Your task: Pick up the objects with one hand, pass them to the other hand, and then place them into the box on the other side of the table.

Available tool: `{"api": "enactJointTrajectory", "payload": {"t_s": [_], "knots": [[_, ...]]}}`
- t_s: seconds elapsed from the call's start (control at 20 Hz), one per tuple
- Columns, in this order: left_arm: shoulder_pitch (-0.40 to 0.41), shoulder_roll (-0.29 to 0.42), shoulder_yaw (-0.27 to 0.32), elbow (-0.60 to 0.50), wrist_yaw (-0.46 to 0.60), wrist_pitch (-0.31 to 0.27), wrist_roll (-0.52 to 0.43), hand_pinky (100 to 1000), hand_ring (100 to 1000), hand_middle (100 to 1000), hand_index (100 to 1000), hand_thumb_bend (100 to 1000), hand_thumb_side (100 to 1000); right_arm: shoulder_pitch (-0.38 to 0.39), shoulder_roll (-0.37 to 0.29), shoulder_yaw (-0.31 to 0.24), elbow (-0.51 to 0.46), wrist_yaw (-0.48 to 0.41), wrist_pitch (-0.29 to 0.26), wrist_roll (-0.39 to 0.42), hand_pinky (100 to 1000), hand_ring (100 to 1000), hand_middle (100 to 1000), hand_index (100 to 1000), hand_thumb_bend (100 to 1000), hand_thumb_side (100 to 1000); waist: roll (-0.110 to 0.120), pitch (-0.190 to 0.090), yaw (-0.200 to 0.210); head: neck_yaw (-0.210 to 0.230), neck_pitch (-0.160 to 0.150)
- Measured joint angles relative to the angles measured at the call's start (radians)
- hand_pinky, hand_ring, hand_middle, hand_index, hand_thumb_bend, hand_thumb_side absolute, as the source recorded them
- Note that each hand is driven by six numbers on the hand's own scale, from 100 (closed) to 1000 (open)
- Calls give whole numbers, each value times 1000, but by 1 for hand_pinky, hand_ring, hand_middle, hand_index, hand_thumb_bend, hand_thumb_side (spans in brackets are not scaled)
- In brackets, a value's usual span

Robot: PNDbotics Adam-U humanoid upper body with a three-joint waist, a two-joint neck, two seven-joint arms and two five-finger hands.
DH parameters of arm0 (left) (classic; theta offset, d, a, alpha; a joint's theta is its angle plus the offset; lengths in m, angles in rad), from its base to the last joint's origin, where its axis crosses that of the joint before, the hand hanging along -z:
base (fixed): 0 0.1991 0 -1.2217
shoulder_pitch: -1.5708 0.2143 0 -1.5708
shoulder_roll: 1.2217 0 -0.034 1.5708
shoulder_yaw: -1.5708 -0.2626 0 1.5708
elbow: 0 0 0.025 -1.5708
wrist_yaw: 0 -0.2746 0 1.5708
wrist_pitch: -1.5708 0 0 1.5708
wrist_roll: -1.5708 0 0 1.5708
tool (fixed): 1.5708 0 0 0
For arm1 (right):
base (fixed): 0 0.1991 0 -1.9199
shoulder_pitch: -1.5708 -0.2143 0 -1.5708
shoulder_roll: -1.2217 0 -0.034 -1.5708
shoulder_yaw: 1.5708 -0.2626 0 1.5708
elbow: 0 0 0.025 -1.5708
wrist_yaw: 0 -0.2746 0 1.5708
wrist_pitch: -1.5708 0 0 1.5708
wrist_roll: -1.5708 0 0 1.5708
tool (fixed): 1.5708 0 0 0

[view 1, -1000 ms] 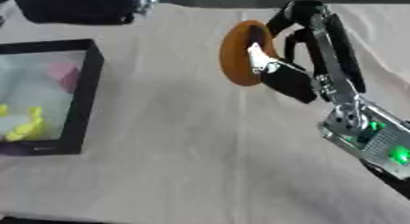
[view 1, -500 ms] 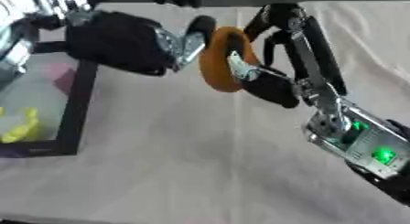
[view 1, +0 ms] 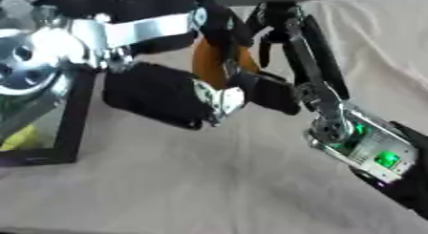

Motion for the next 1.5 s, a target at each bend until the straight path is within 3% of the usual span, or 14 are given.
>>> {"api": "enactJointTrajectory", "payload": {"t_s": [0.1,0.3,0.5,0.75,1.0,1.2,1.35,1.5], "knots": [[0,0,6,-1,-70,-22,-22,940,868,756,889,301,483,0,0,4,0,4,-2,2,217,520,429,460,100,224,2,0,0,-1,0],[8,0,45,0,-177,-43,-43,970,863,736,887,380,309,1,1,5,0,10,-4,3,211,521,428,459,100,237,1,0,0,-2,1],[19,6,81,0,-211,-32,-32,980,865,734,892,361,258,8,2,11,0,17,0,1,210,521,428,458,100,239,1,1,2,-5,1],[41,17,89,0,-210,-3,-3,987,875,748,908,312,368,9,8,16,0,26,-7,-2,221,522,428,459,100,206,0,1,2,-5,1],[54,25,75,0,-213,14,14,989,883,759,915,302,480,7,10,21,0,54,-46,-1,238,522,429,461,100,132,-1,5,1,-4,1],[57,31,61,0,-224,10,10,991,898,779,918,362,579,5,11,30,0,69,-72,3,231,522,430,460,100,138,-1,7,0,-2,1],[57,40,38,0,-225,7,7,992,910,792,919,421,583,5,11,36,0,73,-81,11,228,520,429,460,100,159,0,7,0,0,1],[56,42,15,0,-221,7,7,990,916,798,916,497,499,5,11,41,0,72,-87,16,222,519,429,459,100,176,1,7,0,2,1]]}}
